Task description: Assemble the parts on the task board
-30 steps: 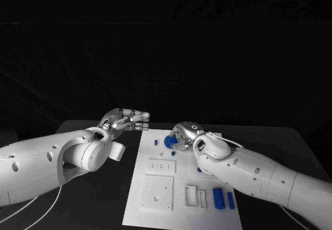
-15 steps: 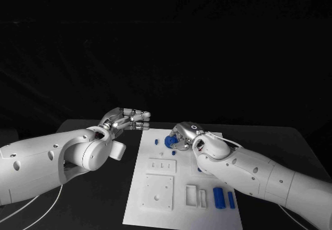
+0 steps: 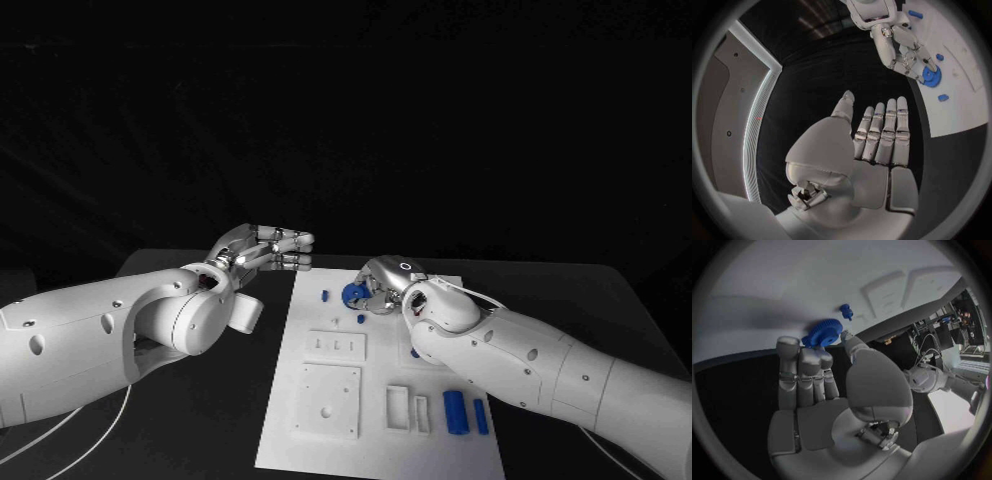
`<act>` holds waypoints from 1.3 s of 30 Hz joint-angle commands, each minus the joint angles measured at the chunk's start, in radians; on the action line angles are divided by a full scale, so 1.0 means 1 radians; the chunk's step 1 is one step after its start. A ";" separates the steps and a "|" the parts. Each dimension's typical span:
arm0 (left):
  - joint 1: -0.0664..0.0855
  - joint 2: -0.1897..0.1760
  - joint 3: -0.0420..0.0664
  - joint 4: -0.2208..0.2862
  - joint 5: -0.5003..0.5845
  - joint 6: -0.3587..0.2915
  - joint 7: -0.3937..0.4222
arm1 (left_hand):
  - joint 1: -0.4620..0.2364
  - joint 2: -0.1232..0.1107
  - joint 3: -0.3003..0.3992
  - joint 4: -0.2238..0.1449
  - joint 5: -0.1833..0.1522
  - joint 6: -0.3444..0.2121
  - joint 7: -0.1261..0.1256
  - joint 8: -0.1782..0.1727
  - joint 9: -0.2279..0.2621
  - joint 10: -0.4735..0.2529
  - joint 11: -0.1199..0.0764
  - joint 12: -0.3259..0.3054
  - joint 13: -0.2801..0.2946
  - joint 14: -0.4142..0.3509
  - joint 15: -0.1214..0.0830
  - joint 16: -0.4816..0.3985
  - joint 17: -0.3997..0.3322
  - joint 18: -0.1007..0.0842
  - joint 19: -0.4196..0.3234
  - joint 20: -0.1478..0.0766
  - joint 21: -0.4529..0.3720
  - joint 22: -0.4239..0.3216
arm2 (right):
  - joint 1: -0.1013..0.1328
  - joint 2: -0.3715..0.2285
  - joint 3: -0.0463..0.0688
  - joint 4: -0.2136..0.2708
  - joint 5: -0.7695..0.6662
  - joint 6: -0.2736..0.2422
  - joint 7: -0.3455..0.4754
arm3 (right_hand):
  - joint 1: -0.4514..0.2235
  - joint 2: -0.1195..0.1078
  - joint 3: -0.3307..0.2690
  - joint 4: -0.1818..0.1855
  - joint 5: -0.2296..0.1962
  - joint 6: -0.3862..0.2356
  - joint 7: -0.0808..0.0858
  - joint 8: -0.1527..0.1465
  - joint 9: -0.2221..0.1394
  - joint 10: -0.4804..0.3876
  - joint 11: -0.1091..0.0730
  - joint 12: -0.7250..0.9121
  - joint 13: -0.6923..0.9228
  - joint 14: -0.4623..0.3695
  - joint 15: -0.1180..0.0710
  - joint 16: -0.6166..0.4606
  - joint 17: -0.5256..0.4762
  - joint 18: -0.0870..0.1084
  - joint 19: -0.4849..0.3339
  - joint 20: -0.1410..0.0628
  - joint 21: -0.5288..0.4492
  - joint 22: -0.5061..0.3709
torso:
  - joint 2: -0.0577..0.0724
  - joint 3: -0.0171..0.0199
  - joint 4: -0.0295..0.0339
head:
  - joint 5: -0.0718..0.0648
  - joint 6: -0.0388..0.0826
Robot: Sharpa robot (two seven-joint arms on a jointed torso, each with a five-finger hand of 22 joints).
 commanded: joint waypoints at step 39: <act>0.001 -0.011 0.001 0.005 -0.002 0.012 0.006 | -0.006 0.008 0.001 0.003 0.004 -0.008 0.000 0.005 0.002 0.005 0.001 0.005 0.001 0.004 0.001 0.004 0.002 -0.014 0.001 -0.004 0.005 -0.001 | -0.029 -0.065 -0.001 0.049 0.041 0.026 -0.009 | -0.052 0.000 0.028 0.047 0.111 0.002 -0.004 -0.006 0.000 0.006 0.001 0.008 0.007 0.002 0.006 0.015 0.013 0.014 0.052 0.005 0.023 0.040 | 0.000 0.0001 -0.0010 | -0.001 -0.001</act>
